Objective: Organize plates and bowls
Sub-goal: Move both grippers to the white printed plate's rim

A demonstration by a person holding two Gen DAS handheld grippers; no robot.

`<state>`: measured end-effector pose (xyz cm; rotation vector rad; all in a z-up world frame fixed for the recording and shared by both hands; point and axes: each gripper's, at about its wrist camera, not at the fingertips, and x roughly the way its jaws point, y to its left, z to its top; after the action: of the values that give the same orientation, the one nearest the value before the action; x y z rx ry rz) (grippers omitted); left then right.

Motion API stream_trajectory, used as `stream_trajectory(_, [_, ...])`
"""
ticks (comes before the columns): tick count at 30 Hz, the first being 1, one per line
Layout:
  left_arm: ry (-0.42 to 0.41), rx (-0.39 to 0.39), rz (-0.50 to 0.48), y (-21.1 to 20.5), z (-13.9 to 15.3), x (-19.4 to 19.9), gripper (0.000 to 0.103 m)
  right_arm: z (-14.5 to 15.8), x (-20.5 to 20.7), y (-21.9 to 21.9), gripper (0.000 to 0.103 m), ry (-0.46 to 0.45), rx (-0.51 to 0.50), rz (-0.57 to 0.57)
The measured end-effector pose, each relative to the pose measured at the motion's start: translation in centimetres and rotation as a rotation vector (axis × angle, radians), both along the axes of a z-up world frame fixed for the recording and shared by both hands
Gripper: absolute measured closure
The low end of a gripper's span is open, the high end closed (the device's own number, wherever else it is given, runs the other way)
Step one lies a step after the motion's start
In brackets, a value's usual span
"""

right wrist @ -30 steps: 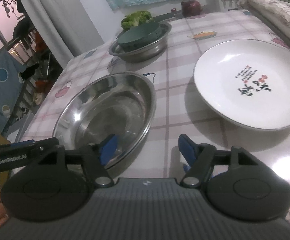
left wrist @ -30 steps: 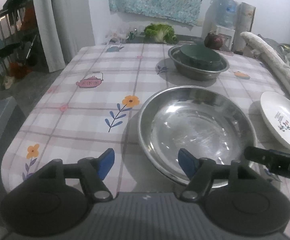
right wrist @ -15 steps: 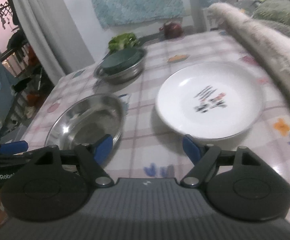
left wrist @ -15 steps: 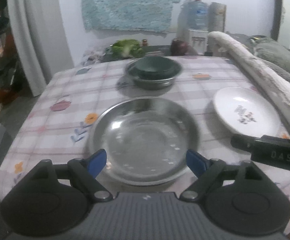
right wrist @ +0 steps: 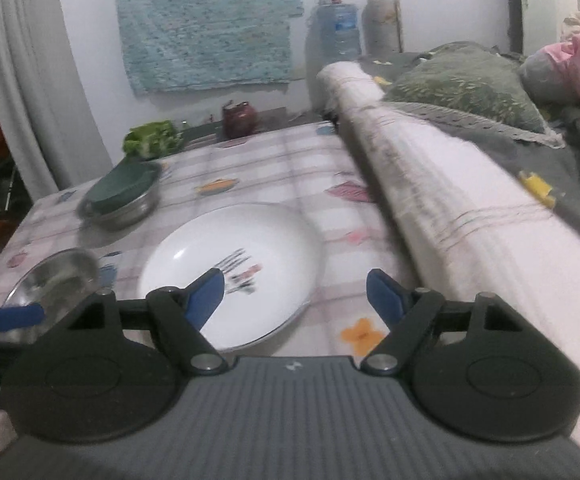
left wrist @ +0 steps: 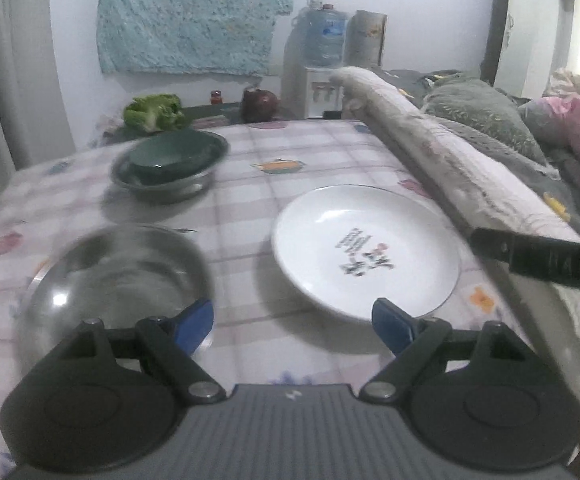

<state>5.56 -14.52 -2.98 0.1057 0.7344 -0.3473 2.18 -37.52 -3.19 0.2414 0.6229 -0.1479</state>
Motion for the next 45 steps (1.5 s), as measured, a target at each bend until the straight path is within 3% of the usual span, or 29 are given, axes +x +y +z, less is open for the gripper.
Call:
stream_trajectory(5, [0.029, -0.011, 0.054, -2.0, -1.7, 1.6, 0.027, -0.3, 2.4, -2.9, 0.027, 0.012, 0.003, 0.02])
stream_trajectory(10, [0.059, 0.02, 0.125, -2.9, -3.1, 2.7, 0.04, -1.8, 6.5, -3.6, 0.039, 0.056, -0.022, 0.064])
stream_trajectory(23, [0.071, 0.074, 0.162, -3.9, -4.2, 4.8, 0.056, -5.7, 12.5, -4.4, 0.07, 0.169, 0.012, 0.15])
stream_trajectory(26, [0.077, 0.065, 0.166, -4.0, -4.3, 5.2, 0.06, -6.2, 13.0, -4.4, 0.073, 0.169, 0.042, 0.172])
stream_trajectory(30, [0.08, 0.044, 0.159, -4.1, -4.3, 5.6, 0.078, -6.3, 13.5, -3.5, 0.081, 0.167, 0.039, 0.205])
stream_trajectory(45, [0.111, 0.025, 0.155, -1.5, -3.7, 4.0, 0.084, -5.5, 9.7, -1.3, 0.081, 0.21, 0.031, 0.187])
